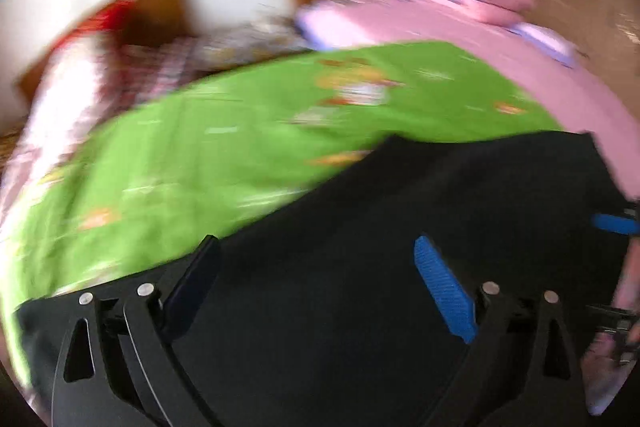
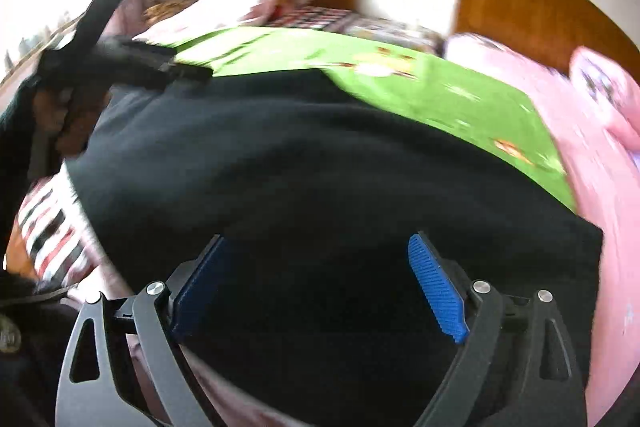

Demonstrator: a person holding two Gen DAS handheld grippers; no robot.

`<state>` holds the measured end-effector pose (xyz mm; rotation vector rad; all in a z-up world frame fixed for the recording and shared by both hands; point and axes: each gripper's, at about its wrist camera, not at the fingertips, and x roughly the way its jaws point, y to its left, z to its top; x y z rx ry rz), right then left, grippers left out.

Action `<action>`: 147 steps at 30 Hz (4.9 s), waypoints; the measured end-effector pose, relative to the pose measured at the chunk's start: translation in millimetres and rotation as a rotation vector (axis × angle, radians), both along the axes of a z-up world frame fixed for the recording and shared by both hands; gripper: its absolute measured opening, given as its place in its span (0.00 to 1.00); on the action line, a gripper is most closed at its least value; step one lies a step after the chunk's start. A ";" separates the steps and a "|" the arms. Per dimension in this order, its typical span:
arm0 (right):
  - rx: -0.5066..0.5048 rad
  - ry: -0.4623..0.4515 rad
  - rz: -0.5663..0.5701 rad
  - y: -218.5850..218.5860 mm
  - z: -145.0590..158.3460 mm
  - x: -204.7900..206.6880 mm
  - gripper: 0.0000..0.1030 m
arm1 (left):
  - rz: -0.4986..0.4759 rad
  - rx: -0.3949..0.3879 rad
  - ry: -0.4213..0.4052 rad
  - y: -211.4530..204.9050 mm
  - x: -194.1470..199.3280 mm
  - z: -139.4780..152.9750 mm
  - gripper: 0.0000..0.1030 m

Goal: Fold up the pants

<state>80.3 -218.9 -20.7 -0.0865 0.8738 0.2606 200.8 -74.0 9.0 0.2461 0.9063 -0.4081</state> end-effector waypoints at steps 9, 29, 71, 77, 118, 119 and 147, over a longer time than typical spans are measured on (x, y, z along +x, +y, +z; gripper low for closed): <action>0.044 0.077 -0.030 -43.2 -36.9 -10.8 0.88 | -0.072 0.055 0.080 -91.8 59.8 -60.7 0.99; 0.166 -0.129 -0.181 -95.6 0.8 -111.9 0.89 | -0.023 -0.040 0.024 -117.7 62.7 -33.6 0.97; 0.171 -0.046 -0.204 -65.5 -34.8 -127.7 0.94 | -0.257 -0.006 0.079 -250.6 15.5 -69.3 0.99; 0.105 -0.030 -0.254 -58.0 -19.2 -134.2 0.94 | -0.174 0.012 -0.091 -173.9 -14.3 -22.8 0.98; -0.076 0.135 0.471 351.8 -30.9 134.9 0.96 | 0.882 -0.296 -0.107 396.7 -146.0 -33.6 0.98; -0.081 0.136 0.467 355.4 -29.4 137.4 0.96 | 0.922 -0.304 -0.109 408.1 -152.3 -34.0 0.98; -0.357 -0.060 0.830 542.9 -30.2 40.5 0.96 | 1.079 -0.651 -0.020 501.0 -199.7 -59.1 0.98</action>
